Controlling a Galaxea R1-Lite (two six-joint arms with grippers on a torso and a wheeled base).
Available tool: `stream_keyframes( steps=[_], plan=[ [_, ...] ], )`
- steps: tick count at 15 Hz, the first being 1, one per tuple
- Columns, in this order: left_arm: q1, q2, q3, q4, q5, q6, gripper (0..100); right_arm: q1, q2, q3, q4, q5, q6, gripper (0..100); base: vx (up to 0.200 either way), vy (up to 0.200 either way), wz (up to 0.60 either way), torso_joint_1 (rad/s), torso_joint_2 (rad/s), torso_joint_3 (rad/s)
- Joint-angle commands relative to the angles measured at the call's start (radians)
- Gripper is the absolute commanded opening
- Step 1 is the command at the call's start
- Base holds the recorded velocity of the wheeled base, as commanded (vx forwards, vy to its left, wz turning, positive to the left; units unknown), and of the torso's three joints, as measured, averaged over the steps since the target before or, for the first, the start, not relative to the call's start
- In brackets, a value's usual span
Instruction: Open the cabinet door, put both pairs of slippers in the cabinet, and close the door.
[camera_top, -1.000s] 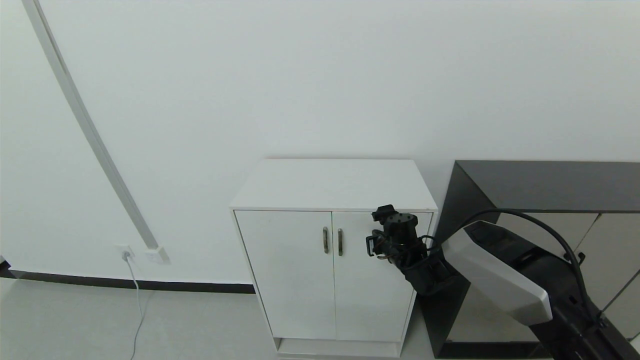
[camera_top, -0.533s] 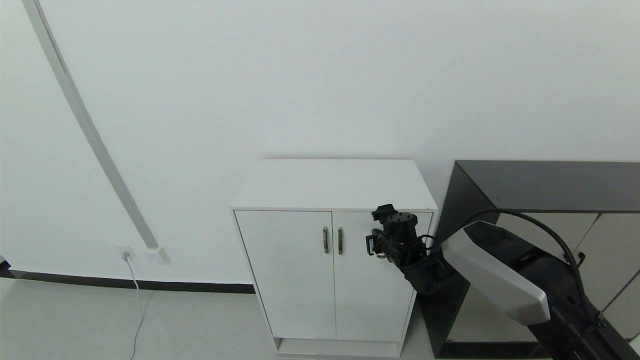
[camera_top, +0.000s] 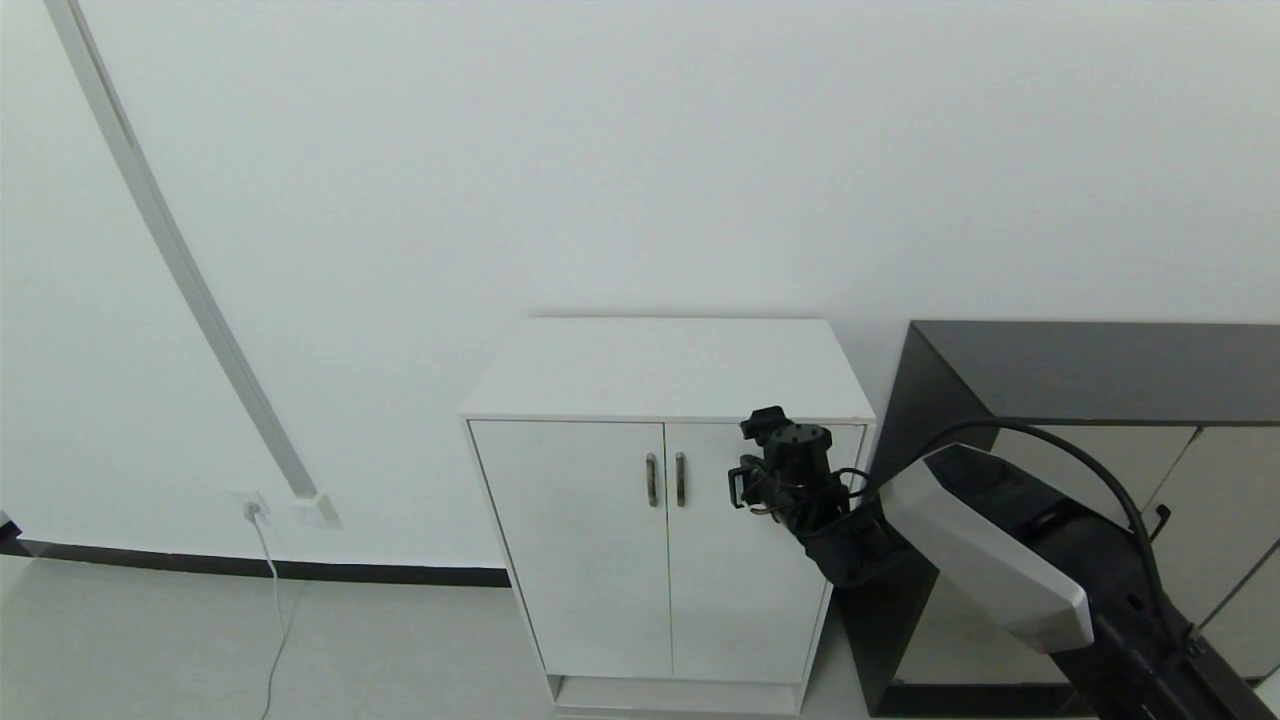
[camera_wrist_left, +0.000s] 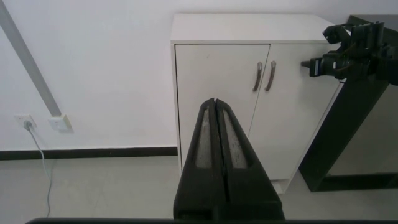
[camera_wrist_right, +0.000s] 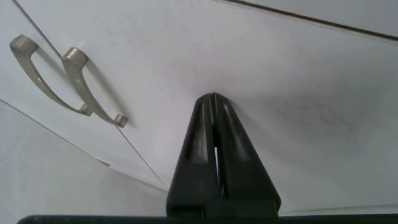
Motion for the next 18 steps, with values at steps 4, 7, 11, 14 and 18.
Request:
stream_keyframes(
  steps=[4,7,11,14,18],
  plan=[
    [0.001,0.001,0.0,-0.001,0.001,0.0,0,-0.001,-0.042,0.071,-0.028,-0.022,0.003,0,0.0,0.0,0.0,0.0,0.0,0.0],
    [0.001,0.001,0.0,-0.001,0.001,-0.002,0,-0.002,-0.215,0.358,-0.161,-0.029,0.003,0,0.0,0.0,0.0,0.0,0.0,0.0],
    [-0.001,0.001,0.0,-0.001,0.001,-0.003,0,-0.056,-0.534,0.754,-0.245,-0.079,0.003,0,0.0,0.0,0.0,0.0,0.0,0.0],
    [0.001,0.001,0.0,-0.001,0.001,-0.003,0,-0.126,-0.75,1.035,-0.304,-0.144,0.0,0,0.0,0.0,0.0,0.0,0.0,0.0],
    [-0.001,0.001,0.0,0.0,0.001,-0.002,0,-0.232,-1.059,1.319,-0.29,-0.153,-0.02,0,0.0,0.0,0.0,0.0,0.0,0.0]
  ],
)
